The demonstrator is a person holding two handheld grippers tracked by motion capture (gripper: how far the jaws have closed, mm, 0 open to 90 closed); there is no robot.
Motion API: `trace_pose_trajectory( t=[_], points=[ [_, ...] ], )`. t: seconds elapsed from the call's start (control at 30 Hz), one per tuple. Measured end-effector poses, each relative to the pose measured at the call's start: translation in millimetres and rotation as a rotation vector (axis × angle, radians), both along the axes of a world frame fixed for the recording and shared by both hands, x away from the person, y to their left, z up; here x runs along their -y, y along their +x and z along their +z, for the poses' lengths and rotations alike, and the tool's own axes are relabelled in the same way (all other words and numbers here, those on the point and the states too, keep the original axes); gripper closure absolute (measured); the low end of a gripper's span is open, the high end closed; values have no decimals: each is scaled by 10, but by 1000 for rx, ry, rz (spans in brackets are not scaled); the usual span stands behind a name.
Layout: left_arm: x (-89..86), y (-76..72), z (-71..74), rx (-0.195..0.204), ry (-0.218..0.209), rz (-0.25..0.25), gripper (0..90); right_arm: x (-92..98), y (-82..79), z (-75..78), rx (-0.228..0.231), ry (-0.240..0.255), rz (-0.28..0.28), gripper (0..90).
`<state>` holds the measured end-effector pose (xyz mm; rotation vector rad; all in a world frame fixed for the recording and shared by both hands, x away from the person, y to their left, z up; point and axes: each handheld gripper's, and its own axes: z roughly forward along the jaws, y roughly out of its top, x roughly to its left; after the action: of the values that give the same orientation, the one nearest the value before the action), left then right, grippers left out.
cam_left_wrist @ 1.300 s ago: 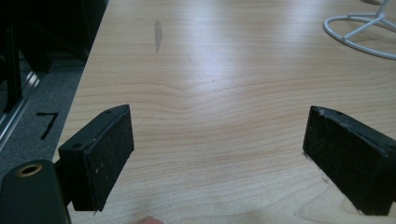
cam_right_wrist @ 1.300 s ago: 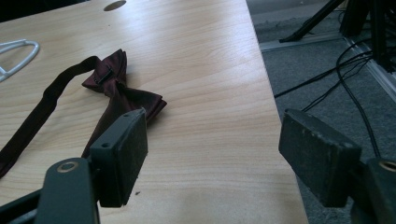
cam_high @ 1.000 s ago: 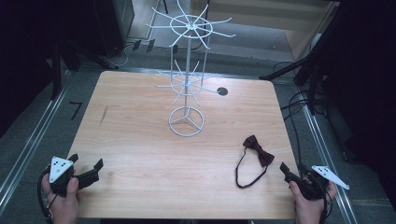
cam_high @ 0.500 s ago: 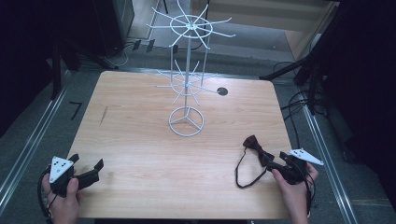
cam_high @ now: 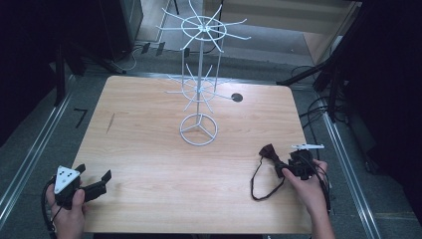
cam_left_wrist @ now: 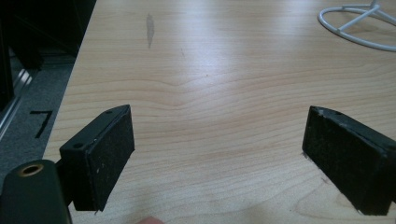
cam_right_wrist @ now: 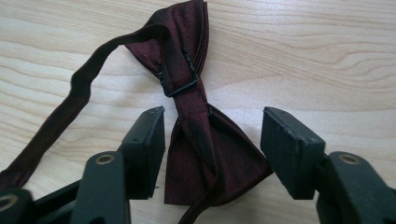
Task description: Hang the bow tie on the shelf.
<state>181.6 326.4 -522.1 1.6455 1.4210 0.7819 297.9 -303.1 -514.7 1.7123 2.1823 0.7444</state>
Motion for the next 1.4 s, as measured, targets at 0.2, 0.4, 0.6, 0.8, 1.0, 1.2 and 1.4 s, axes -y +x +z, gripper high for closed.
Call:
trace_pose_trajectory(
  t=[0.2,0.4,0.6,0.8,1.0,1.2,1.4],
  points=[
    [-18,-5,-2,-11,-17,-14,98,-53,62,11,-37,-31,8,485],
    [-34,-14,-2,-11,-35,-13,99,-74,102,-17,-81,-18,8,550],
    [-35,-25,-3,-13,-35,-20,99,-93,91,-17,-119,24,30,713],
    [-36,-28,-3,-13,-34,-19,99,-131,49,5,-91,8,54,840],
    [-26,-26,-2,-17,-25,-13,99,-185,-75,26,7,69,45,848],
    [-16,-22,-1,-15,-15,-4,99,-314,-155,196,137,129,76,847],
    [-12,-29,-2,-6,-20,-2,99,-500,-239,374,223,154,137,847]
  ],
)
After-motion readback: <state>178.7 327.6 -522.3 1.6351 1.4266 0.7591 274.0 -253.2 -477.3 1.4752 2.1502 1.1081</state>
